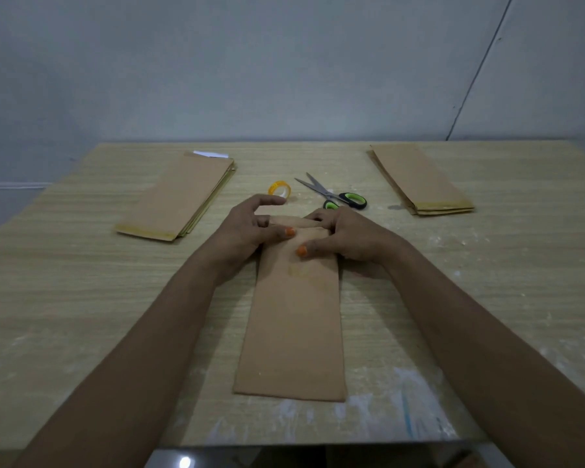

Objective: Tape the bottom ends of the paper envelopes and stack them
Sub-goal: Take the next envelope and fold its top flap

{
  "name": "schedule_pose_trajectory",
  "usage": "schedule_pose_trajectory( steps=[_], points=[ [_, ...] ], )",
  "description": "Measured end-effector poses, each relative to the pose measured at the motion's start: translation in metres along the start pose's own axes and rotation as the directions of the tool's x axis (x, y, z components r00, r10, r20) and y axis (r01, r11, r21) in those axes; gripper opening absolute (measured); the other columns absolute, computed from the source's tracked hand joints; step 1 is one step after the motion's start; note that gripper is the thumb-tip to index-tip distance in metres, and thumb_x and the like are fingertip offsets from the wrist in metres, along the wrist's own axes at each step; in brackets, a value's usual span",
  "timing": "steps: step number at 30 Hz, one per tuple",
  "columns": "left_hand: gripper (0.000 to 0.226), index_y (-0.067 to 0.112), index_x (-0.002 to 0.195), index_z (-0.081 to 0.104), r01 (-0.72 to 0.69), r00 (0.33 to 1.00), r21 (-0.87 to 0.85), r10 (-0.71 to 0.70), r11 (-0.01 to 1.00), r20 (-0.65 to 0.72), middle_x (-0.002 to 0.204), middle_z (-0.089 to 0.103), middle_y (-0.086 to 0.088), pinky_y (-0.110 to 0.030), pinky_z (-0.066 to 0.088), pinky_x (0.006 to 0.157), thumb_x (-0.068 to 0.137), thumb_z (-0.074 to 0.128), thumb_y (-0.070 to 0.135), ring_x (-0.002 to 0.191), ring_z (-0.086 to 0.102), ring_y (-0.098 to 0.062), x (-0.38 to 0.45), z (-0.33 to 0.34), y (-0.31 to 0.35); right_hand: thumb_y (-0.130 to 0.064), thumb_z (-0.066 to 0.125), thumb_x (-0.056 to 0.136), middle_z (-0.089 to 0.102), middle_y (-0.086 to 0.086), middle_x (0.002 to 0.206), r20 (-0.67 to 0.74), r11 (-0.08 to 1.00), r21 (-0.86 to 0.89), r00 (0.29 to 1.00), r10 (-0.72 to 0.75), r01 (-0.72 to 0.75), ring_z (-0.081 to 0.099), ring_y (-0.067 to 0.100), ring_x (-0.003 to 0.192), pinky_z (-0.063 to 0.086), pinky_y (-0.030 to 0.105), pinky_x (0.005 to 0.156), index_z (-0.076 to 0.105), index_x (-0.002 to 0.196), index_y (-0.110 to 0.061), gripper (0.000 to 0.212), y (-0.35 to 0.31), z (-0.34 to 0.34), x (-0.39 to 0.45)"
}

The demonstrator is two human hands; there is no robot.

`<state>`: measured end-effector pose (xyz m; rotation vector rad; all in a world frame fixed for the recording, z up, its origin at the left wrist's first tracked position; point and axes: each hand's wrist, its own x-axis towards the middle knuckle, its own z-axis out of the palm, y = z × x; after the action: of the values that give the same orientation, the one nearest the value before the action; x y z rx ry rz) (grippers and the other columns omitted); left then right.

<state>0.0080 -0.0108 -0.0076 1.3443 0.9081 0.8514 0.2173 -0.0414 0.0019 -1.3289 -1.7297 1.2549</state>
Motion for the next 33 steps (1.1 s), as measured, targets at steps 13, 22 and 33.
schedule_pose_trajectory(
  steps=[13,22,33],
  points=[
    [0.048,0.011,0.107,0.059,-0.194,0.977,-0.040,0.189,0.980,-0.103,0.085,0.063,-0.037,-0.035,0.050,0.071,0.068,0.084,0.000,0.074,0.059,-0.028,0.005,0.004,-0.004,0.000,0.081,0.075,0.063,0.017,0.082,-0.269,0.949,0.305,0.963,0.006,0.079,0.062,0.020,0.072,0.052,0.027,0.061,0.055,0.097,-0.011,0.036,0.002,0.003,0.003],
    [0.037,0.010,0.099,0.061,-0.239,0.962,-0.050,0.230,0.970,-0.146,0.078,0.073,-0.007,-0.028,0.056,0.068,0.072,0.080,-0.006,0.071,0.064,-0.019,0.009,0.005,-0.006,0.006,0.070,0.078,0.074,0.012,0.091,-0.215,0.797,0.603,0.955,0.205,-0.035,0.071,0.023,0.080,0.059,0.031,0.073,0.071,0.101,0.000,0.024,-0.001,0.008,0.012],
    [0.033,0.011,0.093,0.063,-0.236,0.949,0.053,0.242,0.970,-0.201,0.074,0.070,-0.004,-0.023,0.049,0.060,0.071,0.082,-0.005,0.068,0.057,-0.018,0.012,-0.001,-0.009,0.004,0.071,0.080,0.073,0.002,0.073,-0.284,0.868,0.491,0.927,0.244,-0.078,0.068,0.012,0.065,0.054,0.027,0.066,0.074,0.091,-0.011,0.019,0.000,0.007,0.012]
  ],
)
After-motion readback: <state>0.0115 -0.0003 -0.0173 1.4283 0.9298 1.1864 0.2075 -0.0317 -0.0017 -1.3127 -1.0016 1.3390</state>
